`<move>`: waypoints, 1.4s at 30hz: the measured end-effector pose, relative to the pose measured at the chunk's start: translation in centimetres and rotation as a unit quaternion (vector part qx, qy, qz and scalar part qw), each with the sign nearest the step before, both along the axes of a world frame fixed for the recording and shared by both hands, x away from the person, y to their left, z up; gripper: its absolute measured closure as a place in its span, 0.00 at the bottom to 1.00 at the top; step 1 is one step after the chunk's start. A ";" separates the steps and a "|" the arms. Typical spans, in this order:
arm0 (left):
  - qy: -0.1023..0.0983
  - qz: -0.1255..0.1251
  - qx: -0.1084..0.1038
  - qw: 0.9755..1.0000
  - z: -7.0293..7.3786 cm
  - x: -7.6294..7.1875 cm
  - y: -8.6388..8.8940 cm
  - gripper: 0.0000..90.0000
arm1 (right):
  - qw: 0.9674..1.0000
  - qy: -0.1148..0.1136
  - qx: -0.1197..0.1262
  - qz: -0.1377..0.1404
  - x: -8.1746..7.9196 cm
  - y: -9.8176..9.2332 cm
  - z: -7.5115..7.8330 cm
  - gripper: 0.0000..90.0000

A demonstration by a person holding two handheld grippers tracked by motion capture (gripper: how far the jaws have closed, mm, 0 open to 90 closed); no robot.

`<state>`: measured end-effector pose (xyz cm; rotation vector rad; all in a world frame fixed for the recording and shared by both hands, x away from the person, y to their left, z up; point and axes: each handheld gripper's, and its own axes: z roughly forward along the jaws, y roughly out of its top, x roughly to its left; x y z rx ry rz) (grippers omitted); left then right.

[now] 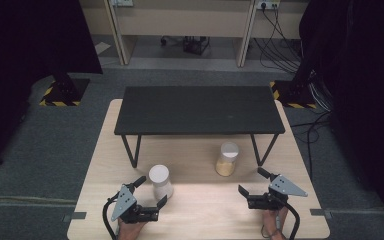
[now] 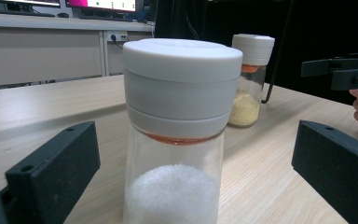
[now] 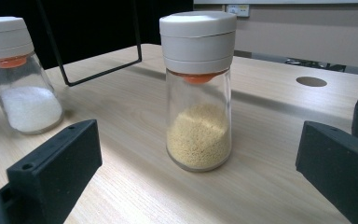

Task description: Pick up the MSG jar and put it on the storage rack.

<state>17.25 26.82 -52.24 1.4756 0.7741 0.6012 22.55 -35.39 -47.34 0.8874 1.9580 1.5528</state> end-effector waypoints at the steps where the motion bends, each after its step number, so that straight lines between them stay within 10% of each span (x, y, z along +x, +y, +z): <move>1: 0.000 0.000 0.000 1.000 0.0 0.0 0.0 0.00 | 1.000 0.000 0.000 0.000 0.0 0.0 0.0 0.00; 29: 0.012 0.020 0.007 1.000 0.8 1.4 -0.9 0.01 | 1.000 0.000 0.003 0.000 0.0 0.0 -0.1 0.00; 42: 0.010 0.039 0.043 0.998 1.3 1.3 -2.7 0.10 | 1.000 0.001 0.002 0.003 0.1 0.1 -0.1 0.00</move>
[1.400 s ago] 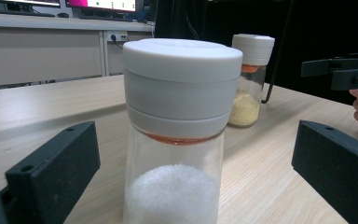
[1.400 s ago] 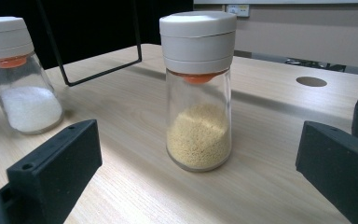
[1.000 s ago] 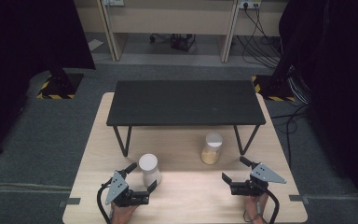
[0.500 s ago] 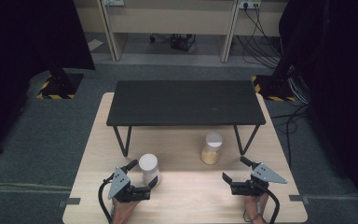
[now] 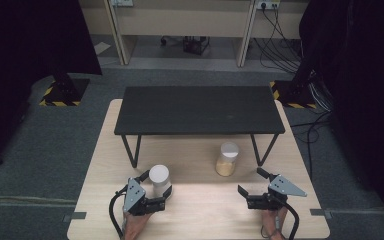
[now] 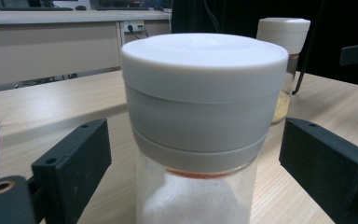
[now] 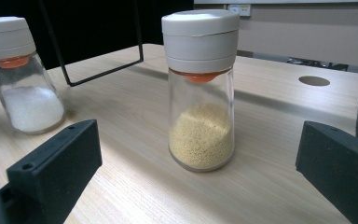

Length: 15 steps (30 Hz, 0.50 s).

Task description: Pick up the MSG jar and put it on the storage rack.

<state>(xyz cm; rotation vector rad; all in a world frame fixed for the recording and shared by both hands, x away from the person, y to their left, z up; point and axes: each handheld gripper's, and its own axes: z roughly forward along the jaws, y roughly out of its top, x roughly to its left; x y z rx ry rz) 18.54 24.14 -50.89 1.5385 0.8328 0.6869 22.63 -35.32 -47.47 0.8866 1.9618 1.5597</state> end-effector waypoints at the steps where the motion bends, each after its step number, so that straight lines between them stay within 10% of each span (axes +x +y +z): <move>1: -0.001 0.002 0.000 1.000 0.0 0.0 -0.1 0.10 | 1.000 0.000 0.000 0.000 0.0 0.0 0.0 0.00; 15: 0.009 0.000 0.012 1.000 1.1 0.6 -0.4 0.38 | 1.000 0.000 -0.001 0.003 0.1 0.0 0.0 0.00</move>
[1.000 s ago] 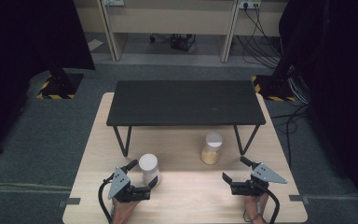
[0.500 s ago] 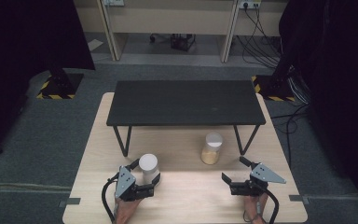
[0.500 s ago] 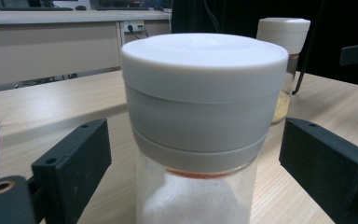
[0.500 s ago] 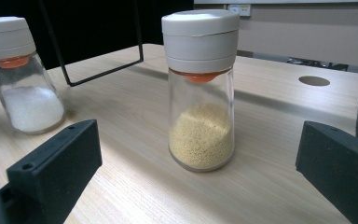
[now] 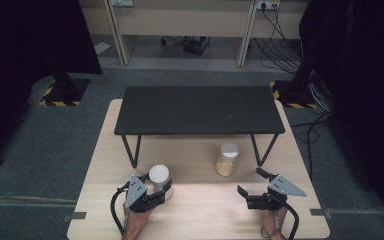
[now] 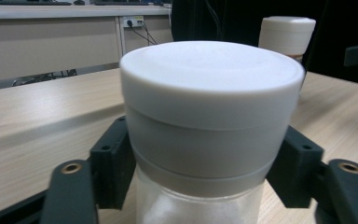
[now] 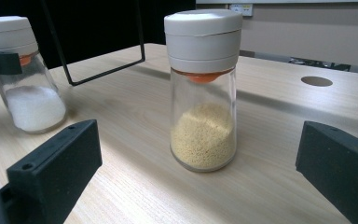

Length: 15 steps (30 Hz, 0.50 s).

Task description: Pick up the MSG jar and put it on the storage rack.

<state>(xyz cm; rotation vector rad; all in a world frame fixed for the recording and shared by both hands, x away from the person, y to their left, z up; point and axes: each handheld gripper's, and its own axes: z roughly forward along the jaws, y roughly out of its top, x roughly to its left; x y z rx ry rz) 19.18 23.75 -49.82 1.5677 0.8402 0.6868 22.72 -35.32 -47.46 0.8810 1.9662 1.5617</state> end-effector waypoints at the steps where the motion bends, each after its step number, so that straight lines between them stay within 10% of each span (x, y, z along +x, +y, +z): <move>1: 0.002 -0.001 0.001 1.000 0.1 0.1 0.0 0.38 | 1.000 0.000 0.000 0.000 0.0 0.0 0.0 0.00; 15: 0.006 0.002 0.005 1.000 0.5 -0.1 0.1 0.39 | 1.000 -0.003 0.003 0.002 0.0 -0.1 0.0 0.00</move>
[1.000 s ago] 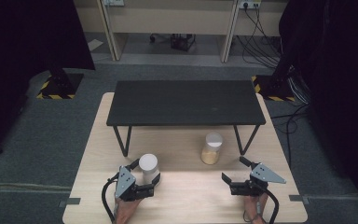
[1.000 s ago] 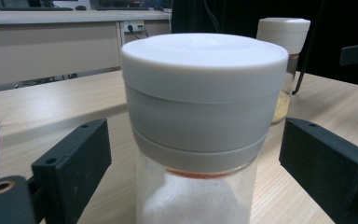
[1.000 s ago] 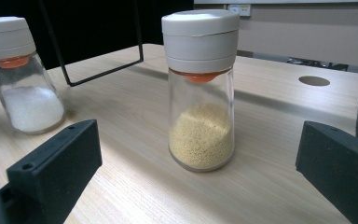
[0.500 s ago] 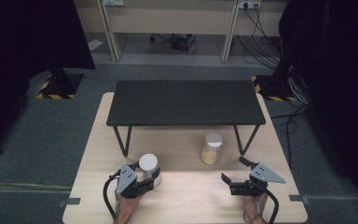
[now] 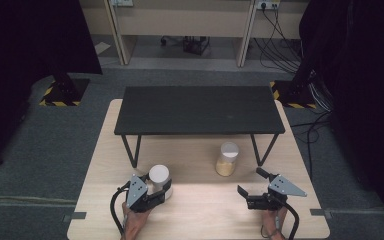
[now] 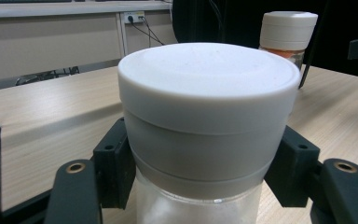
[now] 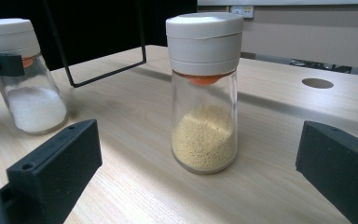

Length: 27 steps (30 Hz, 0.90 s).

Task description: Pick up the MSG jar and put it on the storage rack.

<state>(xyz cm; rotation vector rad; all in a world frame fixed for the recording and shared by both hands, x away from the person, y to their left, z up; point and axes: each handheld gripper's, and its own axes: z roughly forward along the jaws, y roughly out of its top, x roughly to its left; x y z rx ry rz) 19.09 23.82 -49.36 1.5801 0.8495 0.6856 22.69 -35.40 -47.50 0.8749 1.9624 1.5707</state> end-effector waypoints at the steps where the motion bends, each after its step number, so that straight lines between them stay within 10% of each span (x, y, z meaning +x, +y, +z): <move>1: 0.001 0.000 -0.001 1.000 0.0 0.0 0.0 0.39 | 1.000 -0.001 0.001 0.000 0.0 0.0 0.0 0.00; 27: -0.006 -0.010 -0.015 1.000 5.2 0.1 0.4 0.39 | 1.000 -0.002 0.004 -0.001 -0.1 -0.1 0.0 0.00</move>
